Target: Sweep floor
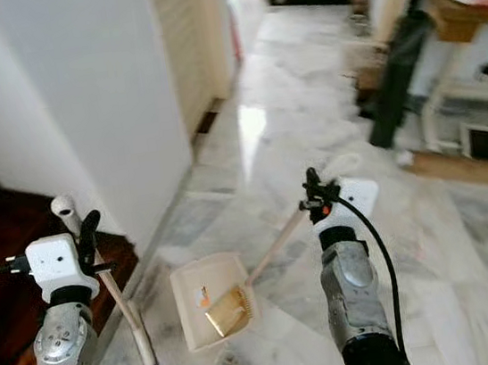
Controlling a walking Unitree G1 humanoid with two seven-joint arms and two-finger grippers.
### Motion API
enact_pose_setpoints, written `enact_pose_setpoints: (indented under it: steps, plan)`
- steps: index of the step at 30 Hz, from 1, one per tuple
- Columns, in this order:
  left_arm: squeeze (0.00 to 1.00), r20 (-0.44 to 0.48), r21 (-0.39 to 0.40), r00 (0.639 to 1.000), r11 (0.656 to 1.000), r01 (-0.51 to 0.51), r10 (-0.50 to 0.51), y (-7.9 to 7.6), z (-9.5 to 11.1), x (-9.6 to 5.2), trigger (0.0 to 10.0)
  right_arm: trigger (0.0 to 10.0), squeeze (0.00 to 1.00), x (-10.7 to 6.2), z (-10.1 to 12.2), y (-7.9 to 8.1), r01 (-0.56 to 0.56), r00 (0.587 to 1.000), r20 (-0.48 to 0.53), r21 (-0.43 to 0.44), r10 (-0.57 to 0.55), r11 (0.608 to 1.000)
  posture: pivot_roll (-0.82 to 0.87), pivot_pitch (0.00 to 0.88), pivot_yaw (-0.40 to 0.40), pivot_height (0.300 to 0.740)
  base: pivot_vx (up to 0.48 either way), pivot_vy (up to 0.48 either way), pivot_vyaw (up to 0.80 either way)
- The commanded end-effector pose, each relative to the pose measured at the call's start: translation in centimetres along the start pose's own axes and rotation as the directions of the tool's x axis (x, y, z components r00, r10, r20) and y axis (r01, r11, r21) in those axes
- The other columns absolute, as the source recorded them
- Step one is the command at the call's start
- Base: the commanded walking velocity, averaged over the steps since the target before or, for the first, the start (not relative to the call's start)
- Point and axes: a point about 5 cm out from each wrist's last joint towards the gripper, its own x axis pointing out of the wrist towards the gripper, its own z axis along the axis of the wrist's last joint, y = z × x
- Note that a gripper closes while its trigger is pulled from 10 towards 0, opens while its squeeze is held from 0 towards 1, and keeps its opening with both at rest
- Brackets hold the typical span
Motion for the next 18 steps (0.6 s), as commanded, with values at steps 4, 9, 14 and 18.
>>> enact_pose_setpoints:
  steps: [4, 9, 14, 18]
  plan:
    - [0.00, 0.035, 0.004, 0.999, 1.000, 0.011, -0.011, -0.18, 0.48, 0.29, 10.0, 10.0, 0.00, 0.26, 0.67, 0.78, -0.015, 0.999, 0.053, 0.011, 0.014, 1.000, 0.08, 0.000, -0.026, 0.740, 0.000, 0.000, 0.80]
    - [0.00, 0.033, 0.006, 0.999, 1.000, 0.017, -0.017, -0.17, 0.42, 0.11, 10.0, 10.0, 0.00, 0.18, 0.63, 0.80, -0.018, 0.998, 0.054, 0.010, 0.017, 1.000, 0.09, 0.000, -0.025, 0.740, 0.000, 0.000, 0.80]
    - [0.00, 0.031, 0.007, 0.999, 1.000, 0.019, -0.019, -0.18, 0.36, 0.06, 10.0, 10.0, 0.00, 0.10, 0.52, 0.77, -0.029, 0.998, 0.048, -0.010, 0.029, 1.000, 0.09, 0.000, -0.025, 0.740, 0.000, 0.000, 0.69]
    - [0.00, 0.034, 0.004, 0.999, 1.000, 0.020, -0.020, -0.23, 0.49, 0.04, 10.0, 10.0, 0.00, 0.17, 0.52, 0.66, -0.022, 0.999, 0.045, 0.002, 0.022, 1.000, 0.09, 0.001, -0.026, 0.740, 0.000, 0.000, 0.00]
